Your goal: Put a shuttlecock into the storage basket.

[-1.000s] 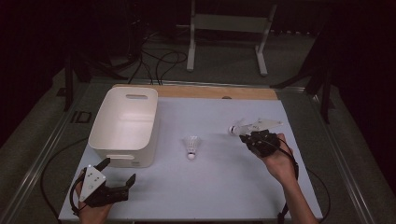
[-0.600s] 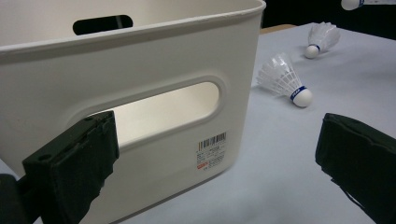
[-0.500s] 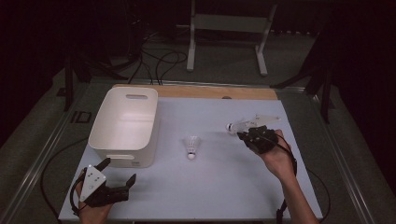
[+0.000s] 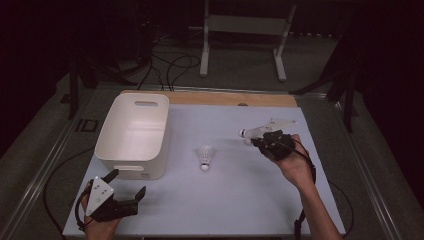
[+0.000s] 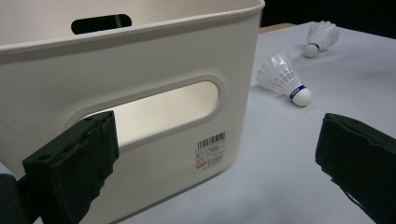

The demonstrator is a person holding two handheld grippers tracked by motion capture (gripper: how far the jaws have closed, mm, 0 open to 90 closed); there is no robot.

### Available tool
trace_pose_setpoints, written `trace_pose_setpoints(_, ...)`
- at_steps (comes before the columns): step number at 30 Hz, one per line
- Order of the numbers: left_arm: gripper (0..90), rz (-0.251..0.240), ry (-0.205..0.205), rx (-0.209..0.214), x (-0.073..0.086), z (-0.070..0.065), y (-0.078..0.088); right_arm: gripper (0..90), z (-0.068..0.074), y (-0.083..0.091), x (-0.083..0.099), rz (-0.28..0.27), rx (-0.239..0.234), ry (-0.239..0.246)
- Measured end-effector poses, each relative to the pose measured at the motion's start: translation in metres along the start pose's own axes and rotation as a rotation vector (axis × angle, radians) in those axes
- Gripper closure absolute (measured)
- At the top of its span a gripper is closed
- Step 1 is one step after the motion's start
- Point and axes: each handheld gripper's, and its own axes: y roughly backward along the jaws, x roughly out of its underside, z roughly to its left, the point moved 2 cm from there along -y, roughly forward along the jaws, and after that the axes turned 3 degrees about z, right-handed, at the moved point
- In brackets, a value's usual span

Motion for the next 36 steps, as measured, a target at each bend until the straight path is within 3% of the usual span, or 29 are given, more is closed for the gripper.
trace_pose_setpoints(36,0.0,0.005,0.000,-0.001,0.000,0.001,0.000,89.7,0.002,-0.008,-0.037,-0.030,-0.035,0.021)
